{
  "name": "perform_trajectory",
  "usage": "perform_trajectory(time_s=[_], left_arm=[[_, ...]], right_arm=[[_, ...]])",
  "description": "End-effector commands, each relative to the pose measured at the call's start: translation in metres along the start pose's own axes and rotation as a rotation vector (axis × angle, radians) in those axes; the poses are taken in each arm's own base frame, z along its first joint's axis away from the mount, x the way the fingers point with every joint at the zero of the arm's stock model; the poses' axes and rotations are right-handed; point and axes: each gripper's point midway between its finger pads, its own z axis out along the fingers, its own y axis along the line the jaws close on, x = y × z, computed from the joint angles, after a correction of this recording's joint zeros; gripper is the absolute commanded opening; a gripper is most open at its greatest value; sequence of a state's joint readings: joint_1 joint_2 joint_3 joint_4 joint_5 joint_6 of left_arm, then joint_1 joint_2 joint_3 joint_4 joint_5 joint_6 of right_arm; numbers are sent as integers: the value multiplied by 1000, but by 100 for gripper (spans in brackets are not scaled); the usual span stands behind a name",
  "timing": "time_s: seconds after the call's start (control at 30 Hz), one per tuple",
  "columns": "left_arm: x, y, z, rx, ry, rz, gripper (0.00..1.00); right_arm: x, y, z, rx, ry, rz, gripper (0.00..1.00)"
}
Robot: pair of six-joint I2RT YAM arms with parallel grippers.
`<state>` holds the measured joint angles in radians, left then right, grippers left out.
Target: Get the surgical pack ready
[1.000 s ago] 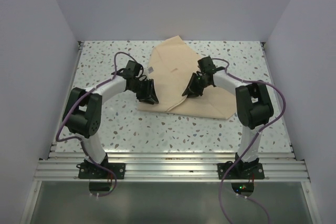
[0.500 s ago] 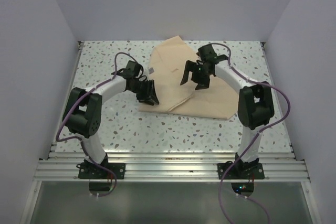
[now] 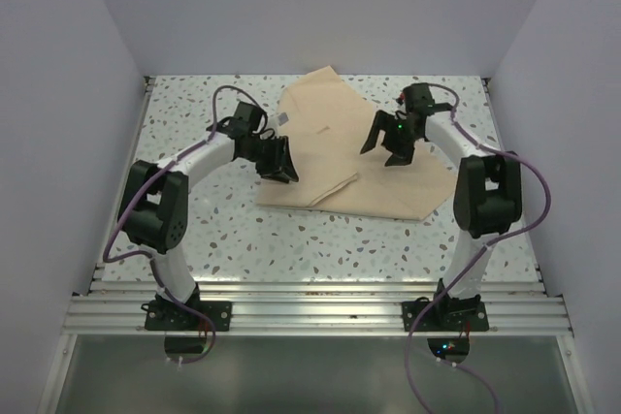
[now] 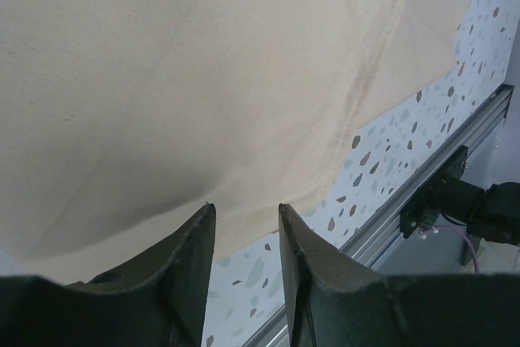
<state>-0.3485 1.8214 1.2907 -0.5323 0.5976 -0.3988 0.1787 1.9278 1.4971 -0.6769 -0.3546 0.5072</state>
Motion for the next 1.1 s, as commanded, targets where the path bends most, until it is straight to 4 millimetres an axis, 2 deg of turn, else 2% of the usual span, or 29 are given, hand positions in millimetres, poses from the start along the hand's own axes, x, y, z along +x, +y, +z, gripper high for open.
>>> perform_trajectory(time_s=[0.0, 0.03, 0.07, 0.13, 0.17, 0.23, 0.27, 0.37, 0.6, 0.83, 1.07], left_arm=[[-18, 0, -7, -39, -61, 71, 40], [-21, 8, -8, -80, -75, 79, 40], [-22, 10, -10, -94, -83, 86, 40], [-26, 20, -15, -129, -105, 96, 40], [-28, 24, -17, -143, -114, 98, 40], [-29, 33, -21, -171, -122, 101, 40], [-31, 36, -23, -178, -128, 103, 40], [-33, 45, -30, -213, -129, 116, 40], [-30, 62, -45, -249, -147, 108, 41], [-29, 62, -52, -241, -163, 97, 41], [-24, 65, -52, -247, -153, 82, 41]], right_arm=[[-42, -73, -55, 233, -180, 72, 79], [-45, -88, -63, 273, -203, 95, 64], [-45, -118, -71, 323, -212, 149, 61], [-40, -148, -84, 401, -238, 193, 51], [-41, -166, -91, 435, -251, 215, 51], [-38, -187, -98, 487, -257, 242, 52], [-35, -203, -101, 508, -254, 275, 58], [-27, -221, -94, 513, -229, 300, 64], [-27, -244, -73, 542, -180, 273, 63], [-22, -256, -51, 543, -146, 280, 58], [-27, -269, -40, 563, -124, 263, 57]])
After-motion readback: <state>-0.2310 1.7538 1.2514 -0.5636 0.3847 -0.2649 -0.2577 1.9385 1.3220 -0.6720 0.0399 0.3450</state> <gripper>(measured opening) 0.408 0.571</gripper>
